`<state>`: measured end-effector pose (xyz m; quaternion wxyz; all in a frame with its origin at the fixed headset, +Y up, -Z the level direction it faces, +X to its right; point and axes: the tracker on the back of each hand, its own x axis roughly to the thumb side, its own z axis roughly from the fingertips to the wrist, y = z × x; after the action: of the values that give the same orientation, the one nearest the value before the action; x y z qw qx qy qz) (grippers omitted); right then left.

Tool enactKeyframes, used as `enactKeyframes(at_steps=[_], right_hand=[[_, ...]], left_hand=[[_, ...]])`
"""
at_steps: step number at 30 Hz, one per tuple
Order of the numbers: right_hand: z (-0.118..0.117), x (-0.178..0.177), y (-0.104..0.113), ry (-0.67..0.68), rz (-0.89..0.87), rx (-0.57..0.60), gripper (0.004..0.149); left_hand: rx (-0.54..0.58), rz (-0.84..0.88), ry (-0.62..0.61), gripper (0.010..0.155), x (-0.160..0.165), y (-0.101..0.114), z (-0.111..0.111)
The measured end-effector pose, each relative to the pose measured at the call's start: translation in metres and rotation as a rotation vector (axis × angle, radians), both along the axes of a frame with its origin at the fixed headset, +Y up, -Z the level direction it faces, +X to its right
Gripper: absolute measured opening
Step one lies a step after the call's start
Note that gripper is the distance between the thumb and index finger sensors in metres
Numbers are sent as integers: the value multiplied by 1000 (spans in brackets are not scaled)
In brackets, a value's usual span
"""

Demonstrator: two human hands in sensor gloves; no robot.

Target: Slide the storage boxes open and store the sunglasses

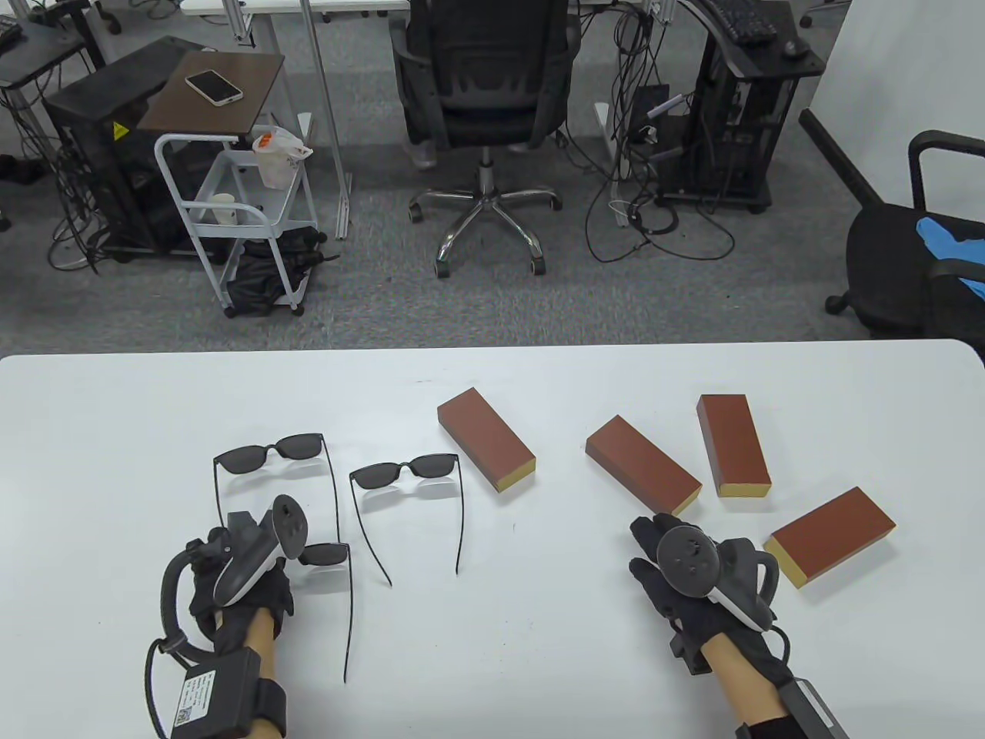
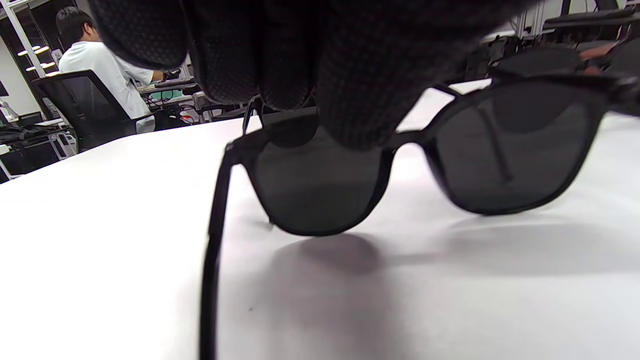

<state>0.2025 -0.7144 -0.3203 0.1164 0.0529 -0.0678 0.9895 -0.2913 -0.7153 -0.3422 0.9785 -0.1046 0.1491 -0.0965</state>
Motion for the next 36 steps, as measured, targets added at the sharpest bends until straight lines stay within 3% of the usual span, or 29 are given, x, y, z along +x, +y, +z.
enactKeyframes(at_steps=[8, 15, 23, 28, 36], right_hand=[[-1, 2, -3, -4, 6, -14, 54], [0, 2, -3, 2, 6, -14, 54], [-1, 2, -4, 18, -23, 3, 56], [0, 1, -3, 43, -56, 16, 57], [1, -2, -2, 127, -142, 13, 53]], left_hand=[[-64, -34, 13, 44, -4, -17, -6], [-22, 18, 3, 40, -10, -21, -3], [24, 79, -29, 40, -3, 3, 5], [108, 118, -177, 41, 38, 27, 4], [165, 212, -475, 41, 146, 45, 5]])
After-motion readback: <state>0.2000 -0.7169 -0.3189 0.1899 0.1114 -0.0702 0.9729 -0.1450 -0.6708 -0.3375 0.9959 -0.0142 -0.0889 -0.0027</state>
